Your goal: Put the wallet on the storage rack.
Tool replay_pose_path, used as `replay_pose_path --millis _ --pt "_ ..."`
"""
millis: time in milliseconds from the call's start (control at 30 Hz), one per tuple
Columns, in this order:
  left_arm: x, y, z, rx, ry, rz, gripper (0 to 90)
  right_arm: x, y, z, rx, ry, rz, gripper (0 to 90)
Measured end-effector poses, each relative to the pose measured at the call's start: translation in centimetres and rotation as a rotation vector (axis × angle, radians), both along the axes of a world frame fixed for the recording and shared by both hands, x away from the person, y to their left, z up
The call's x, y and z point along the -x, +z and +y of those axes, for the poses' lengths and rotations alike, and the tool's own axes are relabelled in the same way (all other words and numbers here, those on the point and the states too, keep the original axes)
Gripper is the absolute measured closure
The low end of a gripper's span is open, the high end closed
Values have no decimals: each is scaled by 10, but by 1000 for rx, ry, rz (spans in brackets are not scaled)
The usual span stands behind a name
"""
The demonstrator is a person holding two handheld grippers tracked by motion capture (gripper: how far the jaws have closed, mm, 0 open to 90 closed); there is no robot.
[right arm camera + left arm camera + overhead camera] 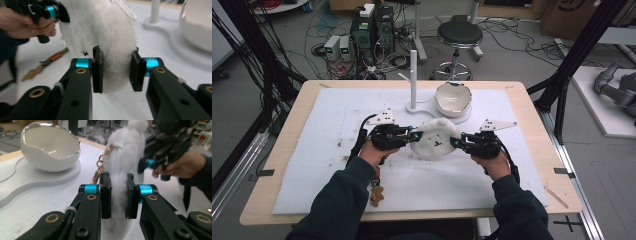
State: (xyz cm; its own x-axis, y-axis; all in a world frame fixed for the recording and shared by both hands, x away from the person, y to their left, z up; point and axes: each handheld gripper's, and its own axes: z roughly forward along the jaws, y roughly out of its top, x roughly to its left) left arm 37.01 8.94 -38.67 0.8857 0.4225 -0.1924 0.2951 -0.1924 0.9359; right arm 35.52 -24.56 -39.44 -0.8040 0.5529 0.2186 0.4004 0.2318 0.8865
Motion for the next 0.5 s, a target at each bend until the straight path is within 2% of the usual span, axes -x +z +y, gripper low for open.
replay_pose_path --millis 100,267,333,400,500 --pt "1 -7 -5 -71 -11 34 773 3 7 -2 6 -34 -58 770" --pt "3 -19 -7 -92 1 61 756 4 10 1 56 -53 -108 784" --pt "3 -18 -3 -110 33 72 712 4 11 4 68 -51 -121 785" --pt "2 -16 4 -121 76 72 632 4 13 6 79 -59 -145 787" --pt "3 -11 23 -107 151 68 507 1 20 3 86 -88 -170 788"
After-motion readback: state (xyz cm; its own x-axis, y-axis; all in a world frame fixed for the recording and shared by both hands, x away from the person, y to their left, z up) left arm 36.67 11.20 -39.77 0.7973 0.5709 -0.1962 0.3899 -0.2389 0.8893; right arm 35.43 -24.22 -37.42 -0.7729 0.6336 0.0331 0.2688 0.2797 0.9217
